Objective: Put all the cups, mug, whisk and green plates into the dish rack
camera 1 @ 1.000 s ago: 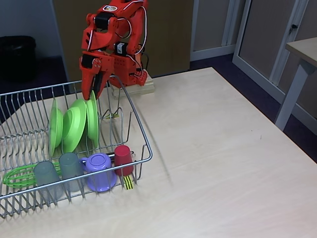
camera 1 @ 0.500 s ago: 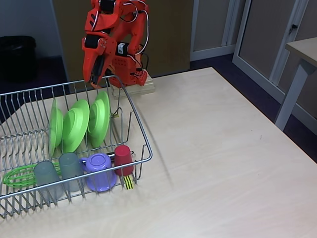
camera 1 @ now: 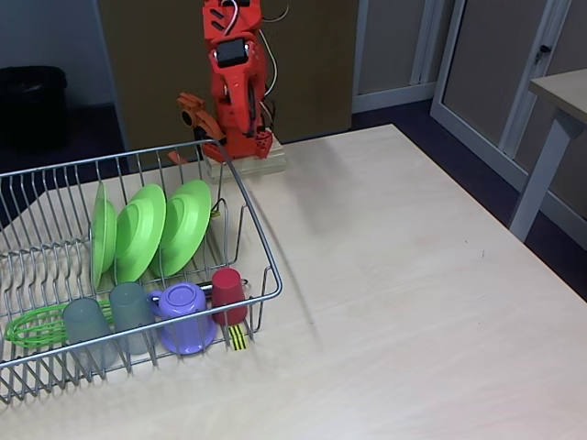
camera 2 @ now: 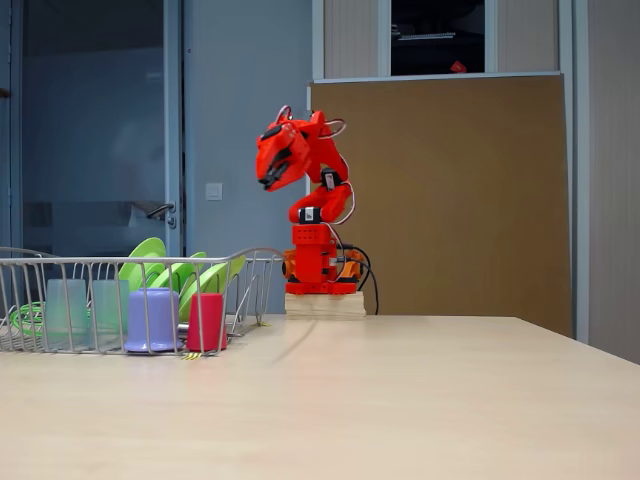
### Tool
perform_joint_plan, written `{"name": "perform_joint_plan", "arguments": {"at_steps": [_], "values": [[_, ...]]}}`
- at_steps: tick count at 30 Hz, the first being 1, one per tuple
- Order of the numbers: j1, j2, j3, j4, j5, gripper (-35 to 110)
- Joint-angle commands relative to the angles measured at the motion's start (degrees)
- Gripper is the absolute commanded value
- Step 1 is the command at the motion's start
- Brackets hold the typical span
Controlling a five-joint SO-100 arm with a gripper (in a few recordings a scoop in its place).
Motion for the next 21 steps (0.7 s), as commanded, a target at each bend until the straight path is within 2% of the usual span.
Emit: {"name": "perform_joint_plan", "arguments": {"at_steps": [1,5,11,14,16,21], "values": [[-7.7,2.5,3.6,-1.3,5.5,0],[-16.2,5.6,11.0,-4.7,11.2,0],[-21.9,15.9,29.3,-13.8,17.7,0],[-22.9,26.3,39.6,-17.6,9.1,0],[-24.1,32.0,44.0,-17.1,7.0,0],[-27.5,32.3,46.2,-15.3,3.7,0]]}}
